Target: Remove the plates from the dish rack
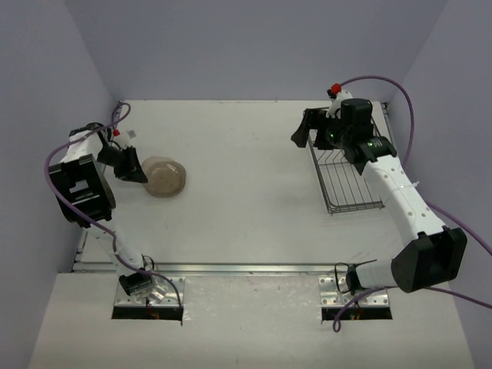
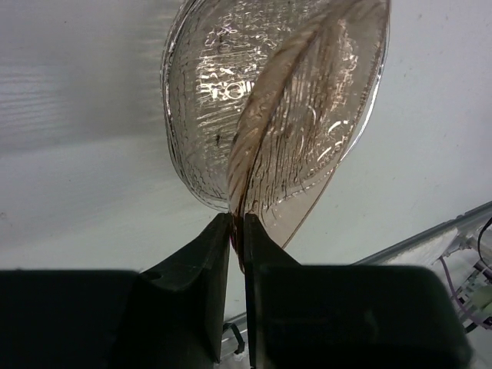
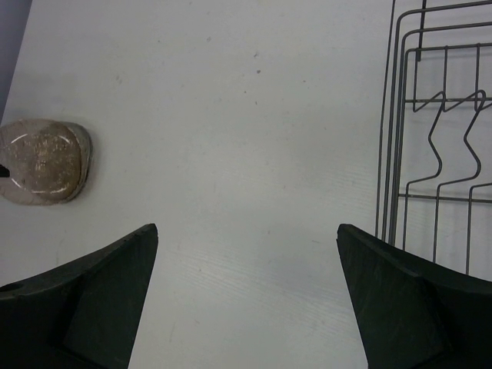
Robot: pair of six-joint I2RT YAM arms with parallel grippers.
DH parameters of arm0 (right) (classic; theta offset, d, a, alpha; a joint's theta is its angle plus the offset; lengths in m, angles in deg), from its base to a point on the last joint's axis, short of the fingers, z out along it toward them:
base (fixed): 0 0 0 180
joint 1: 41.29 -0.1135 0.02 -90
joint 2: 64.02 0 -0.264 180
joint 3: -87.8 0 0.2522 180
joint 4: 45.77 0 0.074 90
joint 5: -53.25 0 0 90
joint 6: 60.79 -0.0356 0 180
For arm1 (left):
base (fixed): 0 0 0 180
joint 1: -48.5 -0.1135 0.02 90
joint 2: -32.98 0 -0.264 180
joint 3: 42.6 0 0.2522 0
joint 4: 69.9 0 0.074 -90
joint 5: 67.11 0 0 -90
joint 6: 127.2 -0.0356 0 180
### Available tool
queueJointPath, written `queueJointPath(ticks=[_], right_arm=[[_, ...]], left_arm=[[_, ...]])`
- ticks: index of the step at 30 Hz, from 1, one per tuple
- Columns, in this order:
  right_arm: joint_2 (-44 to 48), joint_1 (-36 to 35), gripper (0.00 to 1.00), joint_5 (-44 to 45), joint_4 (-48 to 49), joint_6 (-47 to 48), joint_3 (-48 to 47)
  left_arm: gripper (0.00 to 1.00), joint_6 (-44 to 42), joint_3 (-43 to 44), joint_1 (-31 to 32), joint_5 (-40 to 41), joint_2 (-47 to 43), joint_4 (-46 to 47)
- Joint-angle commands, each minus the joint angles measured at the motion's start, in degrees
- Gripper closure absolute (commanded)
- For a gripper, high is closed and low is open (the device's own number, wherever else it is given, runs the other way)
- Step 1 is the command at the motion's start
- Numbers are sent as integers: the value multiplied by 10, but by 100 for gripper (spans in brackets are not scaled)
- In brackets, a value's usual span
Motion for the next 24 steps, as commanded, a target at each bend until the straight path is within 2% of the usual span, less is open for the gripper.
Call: queueJointPath(ticks=[1,3,6,8,16,21,23,24], right_arm=[[6,1,1,-6,13,4,1],[7,1,1,-7,12,4,1],[12,1,1,-5,12,5,2],[13,1,1,-2,12,8,1],[9,1,1,55,2,41,-26],[-43,5,1,122,-43,97,-70],[-51,8,1,121,-49,102,-68],[-52,10,1,120,-49,103,-65]], left_arm=[[81,12,12,2,-33,7,22],[72,14,13,1,-34,8,23],[47,15,24,1,-39,3,17],[39,14,37,1,-32,-5,12],[34,24,92,2,66,-89,40],[30,13,59,9,130,-157,89],[32,13,41,10,129,-153,87],[38,13,33,10,130,-149,87]])
